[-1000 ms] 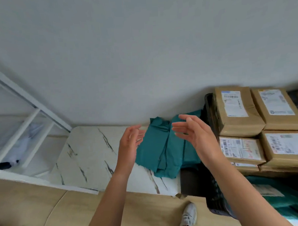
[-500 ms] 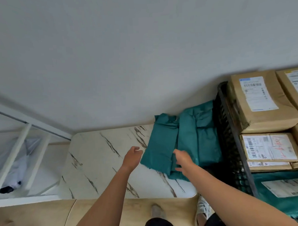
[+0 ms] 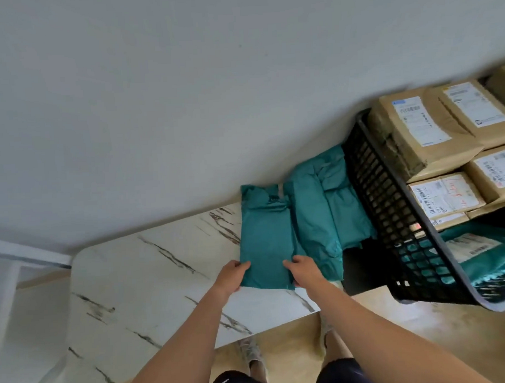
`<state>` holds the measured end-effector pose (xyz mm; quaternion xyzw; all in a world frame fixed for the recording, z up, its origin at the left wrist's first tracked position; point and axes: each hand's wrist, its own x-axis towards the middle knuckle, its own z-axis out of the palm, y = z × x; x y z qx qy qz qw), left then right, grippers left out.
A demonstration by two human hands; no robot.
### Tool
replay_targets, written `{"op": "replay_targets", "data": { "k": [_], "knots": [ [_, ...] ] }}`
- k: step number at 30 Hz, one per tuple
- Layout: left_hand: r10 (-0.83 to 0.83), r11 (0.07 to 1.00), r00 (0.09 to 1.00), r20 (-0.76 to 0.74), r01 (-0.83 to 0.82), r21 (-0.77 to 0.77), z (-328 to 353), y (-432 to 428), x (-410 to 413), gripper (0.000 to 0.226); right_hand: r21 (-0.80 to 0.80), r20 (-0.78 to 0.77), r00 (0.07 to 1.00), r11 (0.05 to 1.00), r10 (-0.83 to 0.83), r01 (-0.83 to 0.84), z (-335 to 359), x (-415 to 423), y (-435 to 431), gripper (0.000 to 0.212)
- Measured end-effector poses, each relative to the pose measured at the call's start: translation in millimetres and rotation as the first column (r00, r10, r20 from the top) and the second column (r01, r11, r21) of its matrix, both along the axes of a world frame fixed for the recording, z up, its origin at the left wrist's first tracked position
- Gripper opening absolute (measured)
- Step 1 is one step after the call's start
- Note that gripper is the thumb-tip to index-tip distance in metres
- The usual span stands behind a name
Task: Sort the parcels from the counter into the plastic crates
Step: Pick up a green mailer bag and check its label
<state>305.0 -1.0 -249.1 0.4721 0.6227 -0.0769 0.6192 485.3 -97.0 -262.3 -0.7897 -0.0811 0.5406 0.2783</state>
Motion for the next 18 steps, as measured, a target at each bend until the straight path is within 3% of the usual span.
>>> {"op": "replay_targets", "data": {
  "k": [3, 5, 9, 14, 18],
  "knots": [
    [0.005, 0.999, 0.999, 0.034, -0.006, 0.047, 17, 7, -15, 0.04, 0.087, -0.1, 0.995, 0.996, -0.029, 0.037, 22, -6, -2, 0.012],
    [0.13, 0.991, 0.981, 0.145, -0.128, -0.025, 33, 12, -20, 0.037, 0.14, -0.172, 0.983, 0.986, -0.062, 0.086, 42, -1, -1, 0.006],
    [0.35, 0.935, 0.837, 0.421, -0.288, -0.205, 75, 21, -11, 0.028, 0.213, -0.243, 0.969, 0.972, -0.044, 0.097, 104, 15, -3, 0.01],
    [0.165, 0.978, 0.791, 0.589, -0.21, 0.009, 157, 20, 34, 0.023, 0.411, -0.24, 0.969, 0.911, 0.059, 0.046, 191, 59, -18, 0.019],
    [-0.079, 0.962, 0.743, 0.664, -0.116, 0.245, 235, 11, 77, 0.024, 0.59, -0.016, 0.998, 0.805, -0.061, 0.059, 267, 107, -23, 0.022]
  ]
}}
